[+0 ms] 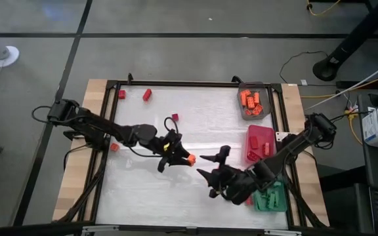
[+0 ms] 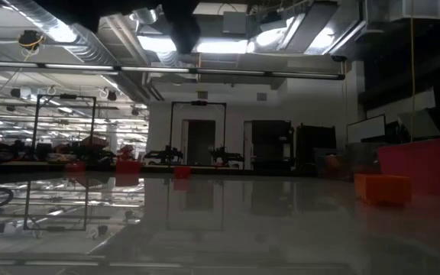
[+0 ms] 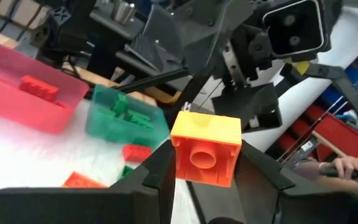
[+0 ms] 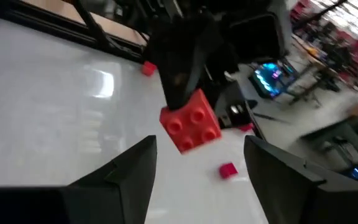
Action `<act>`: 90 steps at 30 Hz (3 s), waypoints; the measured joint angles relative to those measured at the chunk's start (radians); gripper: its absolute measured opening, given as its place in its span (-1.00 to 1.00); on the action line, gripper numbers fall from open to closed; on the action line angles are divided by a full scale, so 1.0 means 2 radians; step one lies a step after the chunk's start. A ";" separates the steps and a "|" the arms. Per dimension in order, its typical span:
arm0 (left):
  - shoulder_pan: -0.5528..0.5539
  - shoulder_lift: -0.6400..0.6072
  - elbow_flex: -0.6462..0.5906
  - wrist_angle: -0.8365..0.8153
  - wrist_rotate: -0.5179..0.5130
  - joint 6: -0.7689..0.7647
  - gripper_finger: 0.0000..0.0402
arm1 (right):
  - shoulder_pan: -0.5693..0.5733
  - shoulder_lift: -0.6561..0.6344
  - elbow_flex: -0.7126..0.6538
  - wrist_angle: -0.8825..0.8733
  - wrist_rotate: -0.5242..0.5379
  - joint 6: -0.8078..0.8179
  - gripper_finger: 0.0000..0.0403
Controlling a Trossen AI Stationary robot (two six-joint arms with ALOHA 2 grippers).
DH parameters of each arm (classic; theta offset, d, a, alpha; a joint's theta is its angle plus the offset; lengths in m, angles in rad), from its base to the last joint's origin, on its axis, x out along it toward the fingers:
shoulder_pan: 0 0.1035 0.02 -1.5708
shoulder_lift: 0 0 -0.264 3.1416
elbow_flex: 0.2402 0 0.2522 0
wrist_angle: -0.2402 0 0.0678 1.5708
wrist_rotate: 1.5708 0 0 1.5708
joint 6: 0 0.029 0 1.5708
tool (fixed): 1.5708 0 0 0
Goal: Sort blocks
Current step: Put the orange game piece into the black bin
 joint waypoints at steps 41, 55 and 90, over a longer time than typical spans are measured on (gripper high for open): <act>-0.020 0.000 0.000 0.064 -0.001 -0.026 -0.39 | -0.057 0.010 0.000 0.122 -0.119 -0.178 0.16; -0.020 0.000 0.000 0.049 0.002 0.026 -0.17 | -0.058 0.010 -0.001 0.117 -0.140 -0.180 -0.29; 0.036 0.000 0.000 -0.206 -0.070 0.135 0.11 | -0.336 -0.111 0.000 -0.569 -0.020 0.200 -0.24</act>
